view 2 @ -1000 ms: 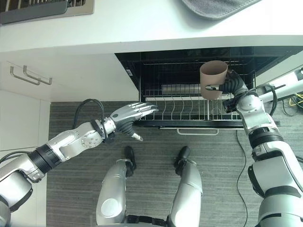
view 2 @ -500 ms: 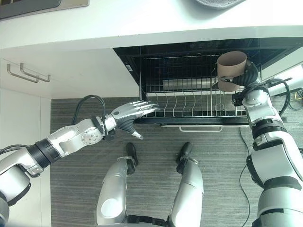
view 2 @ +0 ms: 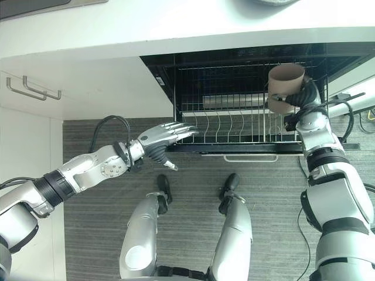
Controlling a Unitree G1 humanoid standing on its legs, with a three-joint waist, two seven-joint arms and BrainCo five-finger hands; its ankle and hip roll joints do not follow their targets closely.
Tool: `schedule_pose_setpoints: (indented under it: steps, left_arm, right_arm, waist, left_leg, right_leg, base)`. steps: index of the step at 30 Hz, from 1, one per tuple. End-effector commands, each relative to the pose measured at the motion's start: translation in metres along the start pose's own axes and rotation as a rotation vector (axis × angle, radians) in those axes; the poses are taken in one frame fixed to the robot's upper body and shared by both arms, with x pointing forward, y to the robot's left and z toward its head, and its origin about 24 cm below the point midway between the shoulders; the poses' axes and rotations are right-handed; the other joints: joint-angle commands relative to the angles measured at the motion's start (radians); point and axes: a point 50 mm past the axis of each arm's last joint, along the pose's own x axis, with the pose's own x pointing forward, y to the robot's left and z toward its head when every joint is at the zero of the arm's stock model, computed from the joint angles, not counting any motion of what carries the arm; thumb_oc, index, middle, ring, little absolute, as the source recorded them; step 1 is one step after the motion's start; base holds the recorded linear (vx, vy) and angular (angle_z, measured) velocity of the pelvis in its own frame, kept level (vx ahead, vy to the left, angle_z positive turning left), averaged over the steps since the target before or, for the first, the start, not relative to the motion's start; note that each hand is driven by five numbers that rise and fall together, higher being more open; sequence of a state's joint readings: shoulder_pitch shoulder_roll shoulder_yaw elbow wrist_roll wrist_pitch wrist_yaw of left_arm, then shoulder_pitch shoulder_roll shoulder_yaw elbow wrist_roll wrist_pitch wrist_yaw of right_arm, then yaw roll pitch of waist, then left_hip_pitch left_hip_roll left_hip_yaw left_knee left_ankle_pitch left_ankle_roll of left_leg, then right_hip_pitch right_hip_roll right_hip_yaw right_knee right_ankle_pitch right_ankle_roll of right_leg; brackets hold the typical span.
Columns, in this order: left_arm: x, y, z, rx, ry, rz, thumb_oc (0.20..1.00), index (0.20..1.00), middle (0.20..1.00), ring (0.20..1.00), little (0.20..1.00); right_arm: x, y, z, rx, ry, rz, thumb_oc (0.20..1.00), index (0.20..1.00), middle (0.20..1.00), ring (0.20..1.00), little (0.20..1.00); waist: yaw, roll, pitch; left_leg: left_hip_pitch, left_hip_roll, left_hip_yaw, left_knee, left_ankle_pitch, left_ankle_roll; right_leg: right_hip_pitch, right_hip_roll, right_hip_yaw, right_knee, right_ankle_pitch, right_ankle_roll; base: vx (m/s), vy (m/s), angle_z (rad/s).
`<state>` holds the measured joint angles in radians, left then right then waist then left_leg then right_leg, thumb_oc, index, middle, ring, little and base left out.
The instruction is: Place the dishes in the dishwasher.
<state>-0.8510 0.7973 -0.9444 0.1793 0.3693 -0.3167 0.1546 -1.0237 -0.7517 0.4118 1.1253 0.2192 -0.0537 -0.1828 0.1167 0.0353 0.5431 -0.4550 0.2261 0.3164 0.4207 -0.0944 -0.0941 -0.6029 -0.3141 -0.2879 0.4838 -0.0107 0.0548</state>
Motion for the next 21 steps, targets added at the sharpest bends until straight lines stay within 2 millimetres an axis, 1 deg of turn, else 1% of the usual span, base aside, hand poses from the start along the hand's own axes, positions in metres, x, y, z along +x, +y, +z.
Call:
schedule_pose_setpoints:
  steps: [1, 4, 6, 10, 16, 18, 20, 21]
  left_arm:
    - [0.004, 0.013, 0.011, -0.024, -0.068, 0.072, 1.0, 1.0, 1.0, 1.0, 1.0]
    - [0.007, 0.013, 0.011, -0.023, -0.065, 0.081, 1.0, 1.0, 1.0, 1.0, 1.0]
    - [0.009, 0.014, 0.011, -0.022, -0.062, 0.088, 1.0, 1.0, 1.0, 1.0, 1.0]
    - [0.01, 0.012, 0.012, -0.023, -0.06, 0.091, 1.0, 1.0, 1.0, 1.0, 1.0]
    - [0.009, 0.011, 0.012, -0.021, -0.058, 0.093, 1.0, 1.0, 1.0, 1.0, 1.0]
    - [0.007, 0.01, 0.012, -0.023, -0.057, 0.094, 1.0, 1.0, 1.0, 1.0, 1.0]
    - [0.007, 0.009, 0.012, -0.022, -0.058, 0.094, 1.0, 1.0, 1.0, 1.0, 1.0]
    - [0.007, 0.007, 0.013, -0.023, -0.06, 0.095, 1.0, 1.0, 1.0, 1.0, 1.0]
  right_arm:
    - [-0.003, -0.011, -0.023, 0.064, 0.104, -0.07, 0.2, 0.2, 0.2, 0.2, 0.2]
    - [-0.006, 0.001, -0.03, 0.089, 0.132, -0.05, 0.2, 0.2, 0.2, 0.2, 0.2]
    - [-0.01, 0.015, -0.038, 0.102, 0.163, -0.033, 0.2, 0.2, 0.2, 0.2, 0.2]
    - [-0.015, 0.023, -0.047, 0.113, 0.206, -0.041, 0.2, 0.2, 0.2, 0.2, 0.2]
    - [-0.017, 0.021, -0.054, 0.088, 0.239, -0.116, 0.2, 0.2, 0.2, 0.2, 0.2]
    - [-0.018, 0.014, -0.056, 0.051, 0.263, -0.194, 0.2, 0.2, 0.2, 0.2, 0.2]
    - [-0.018, 0.011, -0.058, 0.061, 0.275, -0.229, 0.2, 0.2, 0.2, 0.2, 0.2]
    - [-0.019, 0.006, -0.058, 0.055, 0.299, -0.301, 0.94, 0.94, 0.94, 0.94, 0.94]
  waist:
    - [0.009, 0.027, -0.023]
    - [0.005, 0.031, -0.023]
    - [0.002, 0.036, -0.023]
    - [0.002, 0.039, -0.023]
    - [0.004, 0.044, -0.023]
    - [0.003, 0.044, -0.023]
    - [0.004, 0.045, -0.023]
    - [0.005, 0.045, -0.023]
  left_leg:
    - [-0.058, 0.023, -0.084, -0.032, 0.022, -0.02]
    - [-0.064, 0.022, -0.081, -0.03, 0.021, -0.02]
    - [-0.07, 0.021, -0.077, -0.028, 0.02, -0.019]
    - [-0.07, 0.017, -0.076, -0.032, 0.022, -0.018]
    - [-0.078, 0.014, -0.073, -0.037, 0.027, -0.018]
    - [-0.082, 0.014, -0.072, -0.035, 0.027, -0.017]
    - [-0.084, 0.014, -0.072, -0.034, 0.027, -0.017]
    - [-0.088, 0.014, -0.07, -0.033, 0.027, -0.016]
  right_leg:
    - [0.054, -0.039, 0.004, 0.038, -0.107, 0.13]
    - [0.044, -0.037, 0.007, 0.04, -0.107, 0.129]
    - [0.037, -0.036, 0.01, 0.043, -0.109, 0.127]
    - [0.037, -0.032, 0.011, 0.04, -0.109, 0.125]
    - [0.029, -0.03, 0.009, 0.035, -0.103, 0.125]
    - [0.026, -0.027, 0.01, 0.035, -0.102, 0.125]
    - [0.023, -0.027, 0.01, 0.035, -0.101, 0.125]
    - [0.021, -0.026, 0.009, 0.033, -0.1, 0.125]
  base:
    - [0.0, 0.0, 0.0]
    - [-0.02, 0.032, -0.02]
    - [-0.02, 0.033, -0.04]
    - [-0.01, 0.009, -0.05]
    - [-0.01, 0.003, -0.02]
    - [0.0, 0.0, 0.0]
    - [0.0, 0.0, 0.0]
    - [0.0, 0.0, 0.0]
